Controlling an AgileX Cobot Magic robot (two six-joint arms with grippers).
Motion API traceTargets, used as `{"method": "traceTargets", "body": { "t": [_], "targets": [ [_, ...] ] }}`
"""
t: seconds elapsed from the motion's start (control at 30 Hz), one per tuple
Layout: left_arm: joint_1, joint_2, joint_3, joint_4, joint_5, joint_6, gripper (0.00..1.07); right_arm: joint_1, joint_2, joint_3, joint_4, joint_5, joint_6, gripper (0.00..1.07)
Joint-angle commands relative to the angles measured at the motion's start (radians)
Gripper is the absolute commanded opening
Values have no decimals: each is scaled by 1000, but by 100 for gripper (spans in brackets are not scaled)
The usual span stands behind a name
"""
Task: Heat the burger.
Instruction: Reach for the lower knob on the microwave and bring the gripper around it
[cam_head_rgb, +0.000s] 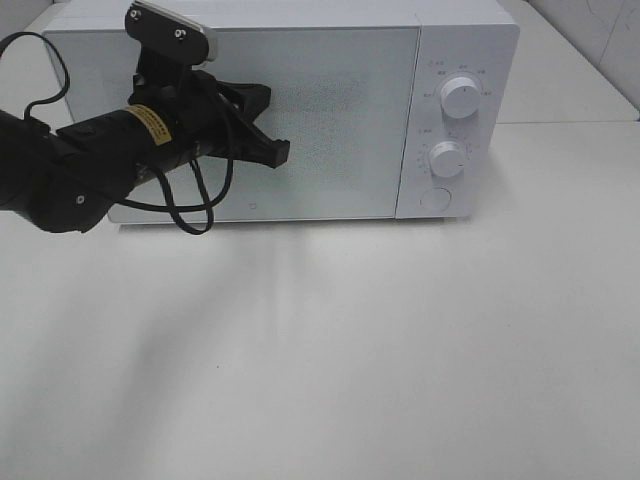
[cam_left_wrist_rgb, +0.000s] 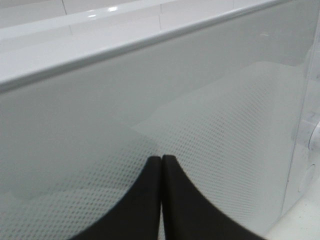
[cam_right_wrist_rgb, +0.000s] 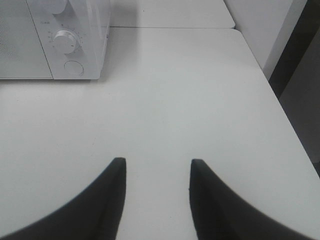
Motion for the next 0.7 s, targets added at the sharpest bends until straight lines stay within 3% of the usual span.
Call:
{"method": "traceTargets", "body": {
  "t": [0.03,0.33,0.7],
  "targets": [
    [36,11,-82,-229,-40,-5,1,-2,-31,2,-3,-9,3,41],
    [4,-6,-87,-226,-4,-6,1,-2,-31,2,-3,-9,3,41],
    [-51,-194,-87,-128,256,-6,1,-2,-31,2,-3,-9,3,41]
  ]
}}
